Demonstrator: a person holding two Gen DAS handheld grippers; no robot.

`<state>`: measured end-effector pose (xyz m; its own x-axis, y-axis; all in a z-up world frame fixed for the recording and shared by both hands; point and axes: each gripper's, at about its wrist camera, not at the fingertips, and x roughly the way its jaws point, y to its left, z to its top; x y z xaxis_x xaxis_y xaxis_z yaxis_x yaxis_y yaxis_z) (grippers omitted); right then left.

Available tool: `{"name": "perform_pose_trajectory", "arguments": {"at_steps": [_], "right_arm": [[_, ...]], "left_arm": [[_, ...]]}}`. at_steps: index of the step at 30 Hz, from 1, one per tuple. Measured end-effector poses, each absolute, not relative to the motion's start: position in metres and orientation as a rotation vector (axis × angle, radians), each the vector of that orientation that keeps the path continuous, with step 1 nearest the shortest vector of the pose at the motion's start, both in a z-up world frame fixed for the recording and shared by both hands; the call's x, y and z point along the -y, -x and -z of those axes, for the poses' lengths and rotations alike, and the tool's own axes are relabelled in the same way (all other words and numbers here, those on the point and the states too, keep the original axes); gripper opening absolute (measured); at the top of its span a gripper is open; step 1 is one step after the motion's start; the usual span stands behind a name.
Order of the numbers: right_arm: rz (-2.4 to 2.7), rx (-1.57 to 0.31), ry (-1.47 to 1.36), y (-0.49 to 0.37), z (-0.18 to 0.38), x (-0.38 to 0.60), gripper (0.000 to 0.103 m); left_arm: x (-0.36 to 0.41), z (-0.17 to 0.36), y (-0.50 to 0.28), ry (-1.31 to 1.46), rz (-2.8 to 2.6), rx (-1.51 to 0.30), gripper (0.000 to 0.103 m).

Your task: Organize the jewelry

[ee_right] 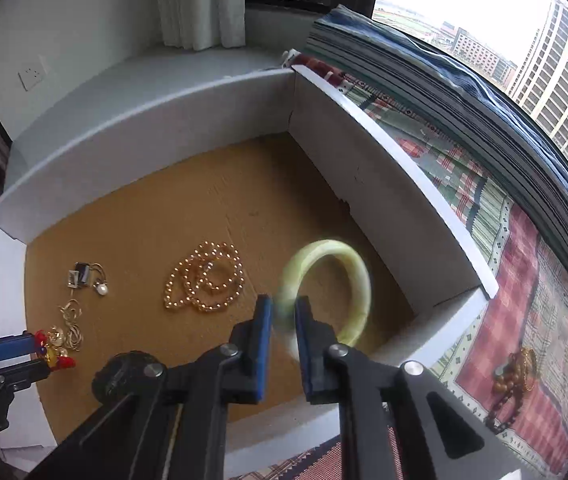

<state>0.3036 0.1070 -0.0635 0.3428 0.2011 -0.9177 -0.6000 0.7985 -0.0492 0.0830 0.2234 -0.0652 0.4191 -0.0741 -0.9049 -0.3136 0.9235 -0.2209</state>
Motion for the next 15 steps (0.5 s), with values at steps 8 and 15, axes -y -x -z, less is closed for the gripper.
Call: {"name": "perform_pose_trajectory", "arguments": {"at_steps": [8, 15], "right_arm": [[-0.567, -1.006, 0.196, -0.27, 0.014, -0.067, 0.061], [-0.472, -0.881, 0.166, -0.19, -0.016, -0.001, 0.079]], "left_arm": [[-0.211, 0.025, -0.06, 0.377, -0.179, -0.946, 0.078], [-0.151, -0.014, -0.041, 0.301, -0.074, -0.756, 0.096]]}}
